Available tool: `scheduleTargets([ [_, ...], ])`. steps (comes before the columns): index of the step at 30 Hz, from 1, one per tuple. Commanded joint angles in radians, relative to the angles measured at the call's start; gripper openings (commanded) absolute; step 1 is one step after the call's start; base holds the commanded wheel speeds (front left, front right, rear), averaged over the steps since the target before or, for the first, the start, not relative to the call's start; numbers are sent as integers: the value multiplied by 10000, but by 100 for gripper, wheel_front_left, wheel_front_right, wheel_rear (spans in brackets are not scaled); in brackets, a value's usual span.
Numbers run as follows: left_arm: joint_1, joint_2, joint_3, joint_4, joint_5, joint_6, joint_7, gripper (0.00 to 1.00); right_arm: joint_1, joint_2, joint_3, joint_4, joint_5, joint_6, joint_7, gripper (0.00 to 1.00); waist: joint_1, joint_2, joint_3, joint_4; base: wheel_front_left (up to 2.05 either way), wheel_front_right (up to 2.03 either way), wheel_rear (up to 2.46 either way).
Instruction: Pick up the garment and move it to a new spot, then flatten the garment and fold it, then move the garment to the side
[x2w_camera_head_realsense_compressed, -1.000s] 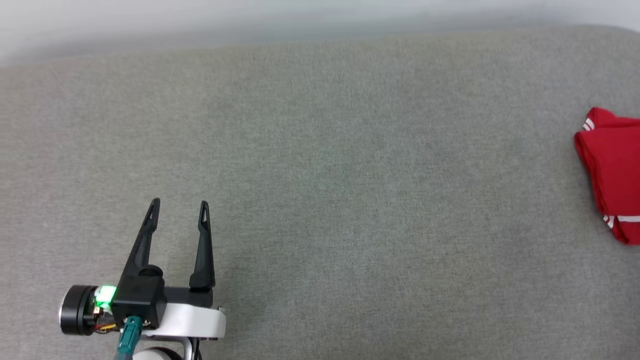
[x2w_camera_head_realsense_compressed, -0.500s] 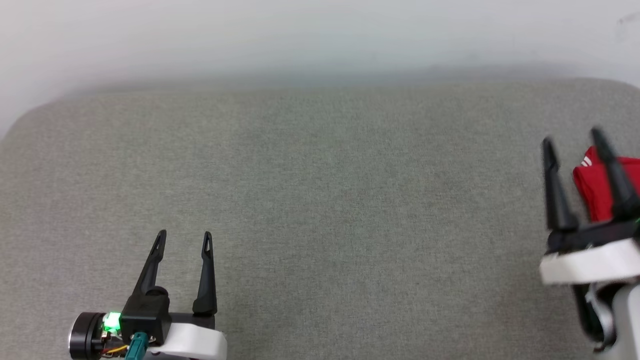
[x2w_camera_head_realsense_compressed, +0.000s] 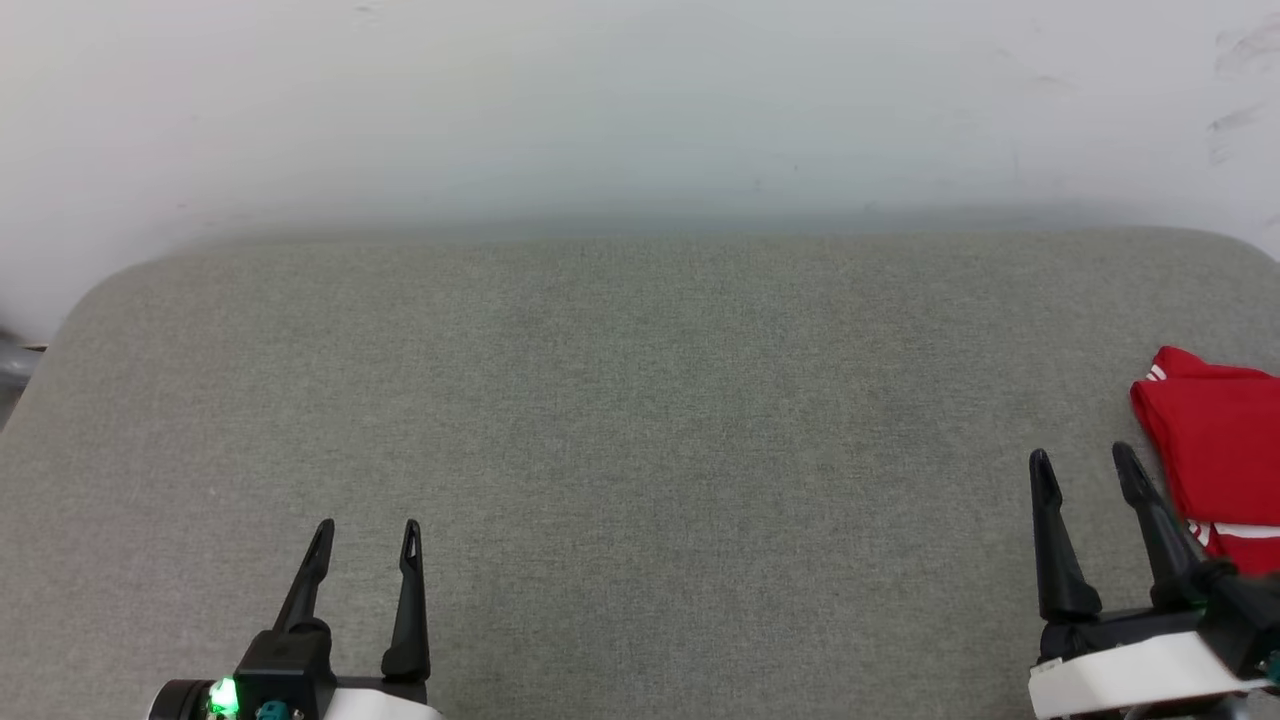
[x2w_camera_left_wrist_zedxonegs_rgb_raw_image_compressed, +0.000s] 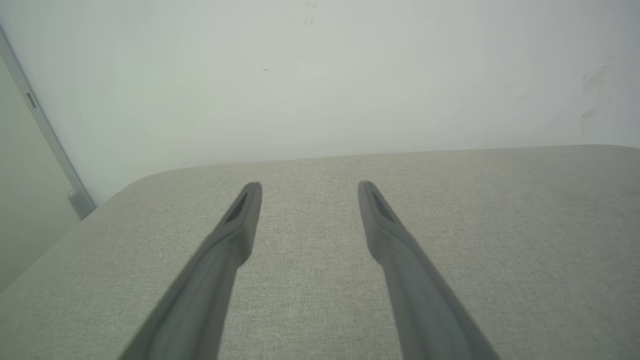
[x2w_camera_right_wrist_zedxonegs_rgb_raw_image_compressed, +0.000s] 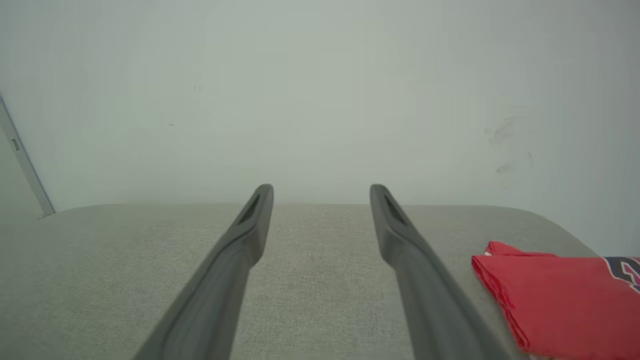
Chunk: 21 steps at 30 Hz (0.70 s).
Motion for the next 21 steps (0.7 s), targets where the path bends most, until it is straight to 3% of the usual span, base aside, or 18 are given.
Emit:
scheduleTargets([
  [1, 111, -54, 12, 44, -61, -55, -23, 100, 242, 110, -26, -55, 16, -10, -25, 100, 1, -1, -97, -10, 0, 0, 0],
  [21, 410, -252, 250, 305, -107, -360, -23, 100, 1079, 388, 128, -114, 88, -8, -27, 100, 1, -1, -361, -8, 0, 0, 0],
])
